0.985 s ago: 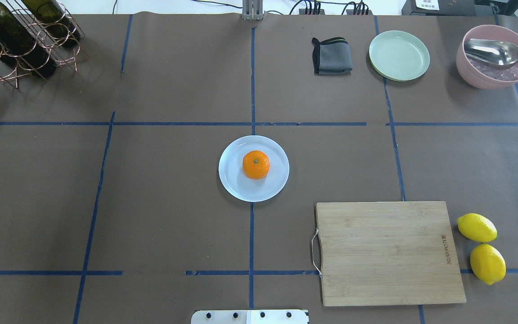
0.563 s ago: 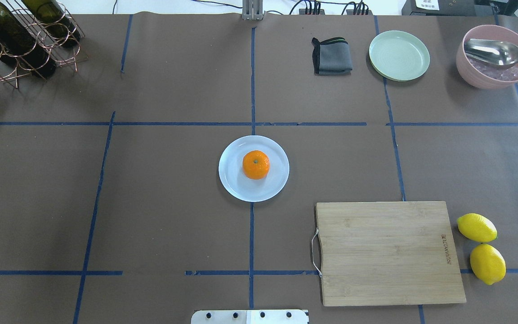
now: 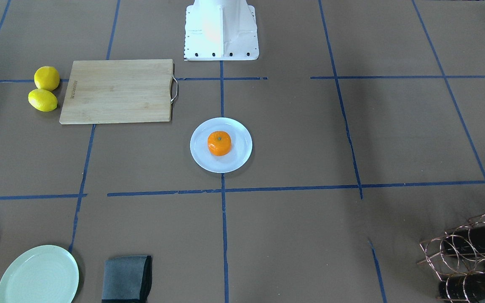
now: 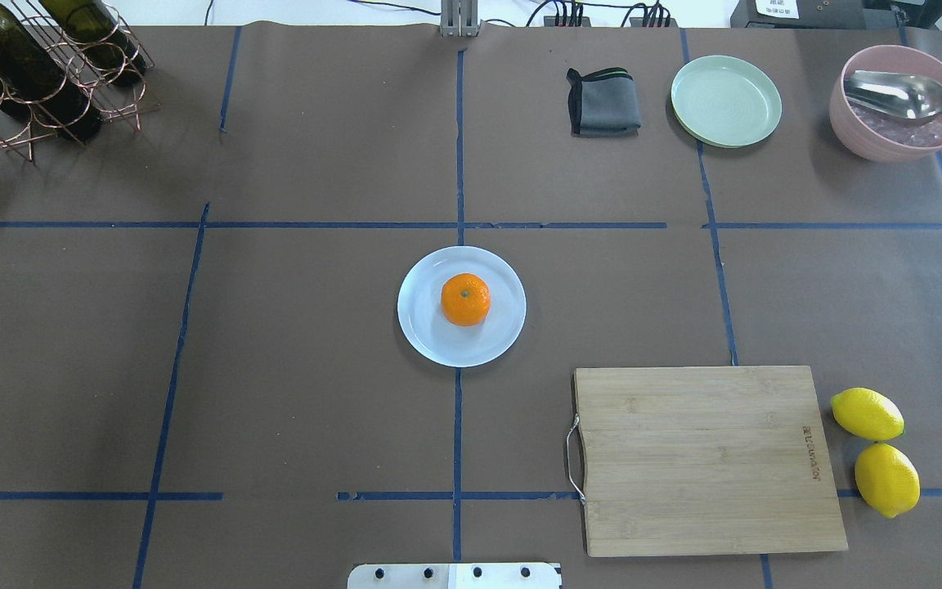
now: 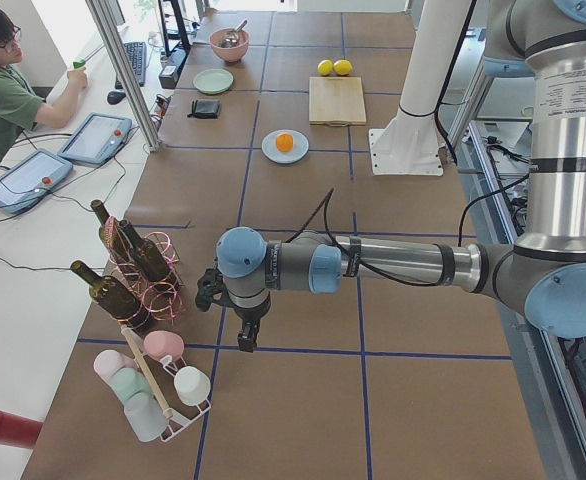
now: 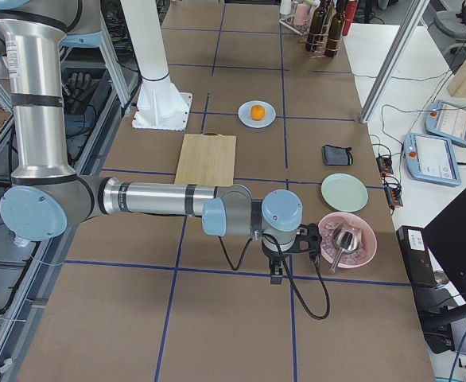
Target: Pick orange to plate
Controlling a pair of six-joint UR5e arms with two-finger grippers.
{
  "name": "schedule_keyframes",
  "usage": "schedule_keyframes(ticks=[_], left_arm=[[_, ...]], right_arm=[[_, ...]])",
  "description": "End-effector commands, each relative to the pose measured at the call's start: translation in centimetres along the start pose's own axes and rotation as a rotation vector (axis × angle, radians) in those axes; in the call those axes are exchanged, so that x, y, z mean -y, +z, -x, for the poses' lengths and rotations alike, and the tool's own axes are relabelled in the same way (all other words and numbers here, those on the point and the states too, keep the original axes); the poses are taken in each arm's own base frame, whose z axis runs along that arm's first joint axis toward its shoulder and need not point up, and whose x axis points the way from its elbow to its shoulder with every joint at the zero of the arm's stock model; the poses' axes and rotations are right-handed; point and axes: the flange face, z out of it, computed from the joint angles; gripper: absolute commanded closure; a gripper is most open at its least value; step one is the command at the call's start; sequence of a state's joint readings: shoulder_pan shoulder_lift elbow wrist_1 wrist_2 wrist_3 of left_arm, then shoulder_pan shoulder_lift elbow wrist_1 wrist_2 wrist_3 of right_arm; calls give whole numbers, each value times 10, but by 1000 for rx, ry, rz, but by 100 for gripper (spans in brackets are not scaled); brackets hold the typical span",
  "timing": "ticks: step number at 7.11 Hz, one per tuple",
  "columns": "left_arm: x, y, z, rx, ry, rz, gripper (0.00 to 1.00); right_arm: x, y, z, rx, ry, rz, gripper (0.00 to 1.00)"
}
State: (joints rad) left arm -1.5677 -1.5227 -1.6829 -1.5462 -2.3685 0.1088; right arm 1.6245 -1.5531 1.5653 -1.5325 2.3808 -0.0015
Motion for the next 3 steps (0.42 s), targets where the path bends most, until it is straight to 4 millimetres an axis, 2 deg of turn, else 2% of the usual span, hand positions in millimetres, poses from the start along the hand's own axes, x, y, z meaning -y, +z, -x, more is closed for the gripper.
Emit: schedule_keyframes(ticks=[1,3], left_arm=[[1,-1,-1,0,3,-2,0],[1,-2,-2,0,4,-3,0]], right_arm=[[-2,0,0,-2,-1,-1,0],[0,-2,2,-3,-4,-4,0]])
